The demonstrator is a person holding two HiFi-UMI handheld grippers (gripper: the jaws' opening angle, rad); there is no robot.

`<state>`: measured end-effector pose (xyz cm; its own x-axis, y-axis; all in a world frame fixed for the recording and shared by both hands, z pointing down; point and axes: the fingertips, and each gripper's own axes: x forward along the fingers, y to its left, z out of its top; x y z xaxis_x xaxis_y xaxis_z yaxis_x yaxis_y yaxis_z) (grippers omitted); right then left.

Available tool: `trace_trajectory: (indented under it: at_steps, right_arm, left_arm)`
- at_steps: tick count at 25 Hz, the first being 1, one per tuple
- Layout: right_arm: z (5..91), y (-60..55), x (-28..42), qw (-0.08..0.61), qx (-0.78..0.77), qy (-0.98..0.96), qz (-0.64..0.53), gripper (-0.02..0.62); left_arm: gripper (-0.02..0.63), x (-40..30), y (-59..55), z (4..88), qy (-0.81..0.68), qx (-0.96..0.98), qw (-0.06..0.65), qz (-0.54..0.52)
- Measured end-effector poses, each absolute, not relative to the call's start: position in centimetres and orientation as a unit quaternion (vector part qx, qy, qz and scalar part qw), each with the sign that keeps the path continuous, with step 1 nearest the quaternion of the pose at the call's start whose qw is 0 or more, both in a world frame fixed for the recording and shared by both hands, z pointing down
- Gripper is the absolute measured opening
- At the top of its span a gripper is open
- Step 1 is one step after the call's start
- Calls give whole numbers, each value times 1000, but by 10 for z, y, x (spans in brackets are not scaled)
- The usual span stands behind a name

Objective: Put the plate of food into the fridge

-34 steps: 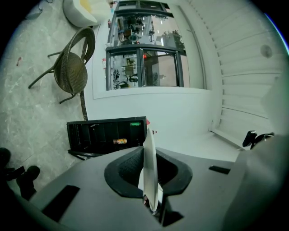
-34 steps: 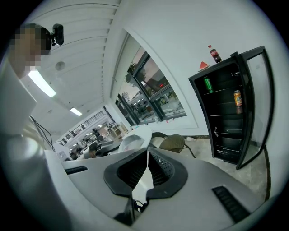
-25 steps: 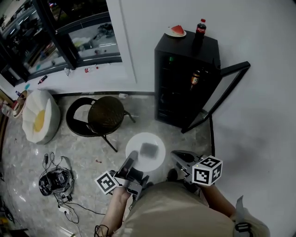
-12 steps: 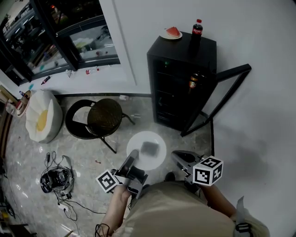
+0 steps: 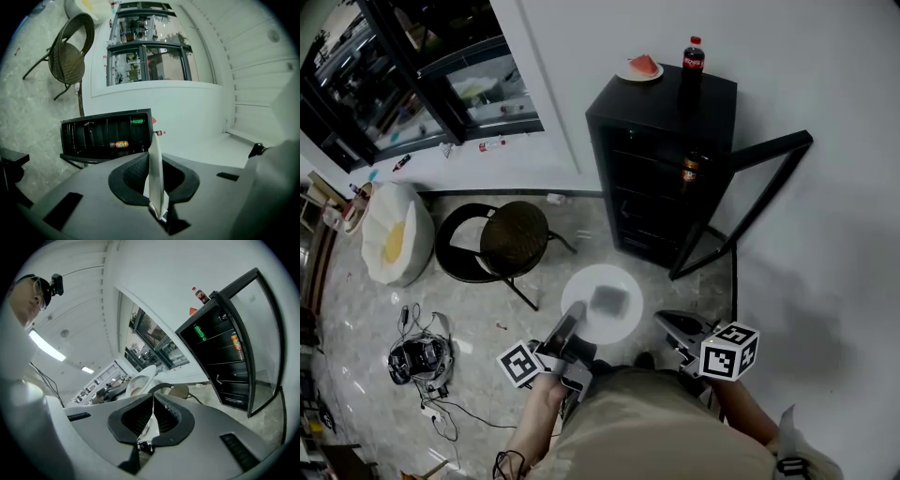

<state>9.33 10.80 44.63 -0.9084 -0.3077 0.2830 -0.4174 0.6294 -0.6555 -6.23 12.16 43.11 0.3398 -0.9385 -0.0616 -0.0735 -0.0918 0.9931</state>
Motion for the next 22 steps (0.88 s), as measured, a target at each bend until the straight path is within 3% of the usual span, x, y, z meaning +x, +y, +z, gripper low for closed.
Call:
trace_trajectory:
  at_steps: [22]
  right_arm:
    - [458, 71, 85, 104, 247, -887, 376, 23]
  left_arm:
    - [25, -73, 69, 441, -376, 625, 561, -390]
